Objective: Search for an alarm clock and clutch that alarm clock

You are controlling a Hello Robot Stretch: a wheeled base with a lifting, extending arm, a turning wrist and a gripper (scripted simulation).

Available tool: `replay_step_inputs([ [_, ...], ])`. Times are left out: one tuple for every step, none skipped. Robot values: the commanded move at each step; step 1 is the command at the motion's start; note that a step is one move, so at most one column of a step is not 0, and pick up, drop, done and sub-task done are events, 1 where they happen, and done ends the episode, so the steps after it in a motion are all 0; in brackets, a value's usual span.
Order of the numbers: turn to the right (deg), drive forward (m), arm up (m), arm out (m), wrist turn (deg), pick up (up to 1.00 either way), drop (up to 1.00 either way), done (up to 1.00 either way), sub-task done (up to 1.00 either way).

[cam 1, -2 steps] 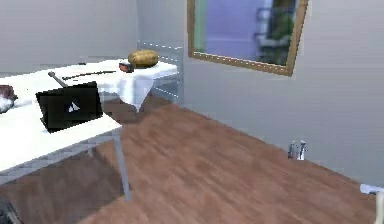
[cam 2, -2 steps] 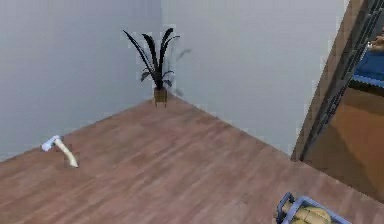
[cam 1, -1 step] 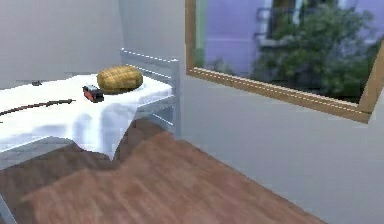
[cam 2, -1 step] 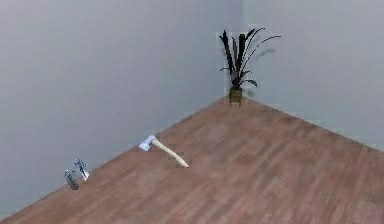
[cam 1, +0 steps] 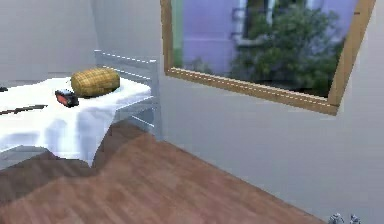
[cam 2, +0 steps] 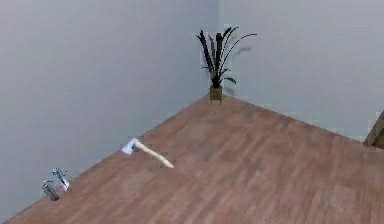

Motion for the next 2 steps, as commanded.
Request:
replay_step_inputs([
  [0.0,0.4,0.0,0.0,0.0,0.0,0.0,0.0,0.0],
  [-33.0,0.0,0.0,0.0,0.0,0.0,0.0,0.0,0.0],
])
